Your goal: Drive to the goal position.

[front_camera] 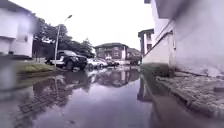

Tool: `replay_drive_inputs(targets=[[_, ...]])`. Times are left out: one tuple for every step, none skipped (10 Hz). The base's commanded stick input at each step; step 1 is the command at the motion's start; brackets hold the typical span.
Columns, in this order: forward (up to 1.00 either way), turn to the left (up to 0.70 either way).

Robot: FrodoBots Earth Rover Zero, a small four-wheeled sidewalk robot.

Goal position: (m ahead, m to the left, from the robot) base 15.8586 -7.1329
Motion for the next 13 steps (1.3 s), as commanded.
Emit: replay_drive_inputs(targets=[[0.70, 0.00], [0.70, -0.02], [0.70, -0.08], [0.70, -0.28], [0.70, -0.35], [0.70, -0.35], [0.70, -0.35], [0.70, -0.35], [0.70, -0.32], [0.70, -0.24], [0.70, 0.00], [0.70, 0.00], [0.70, 0.00]])
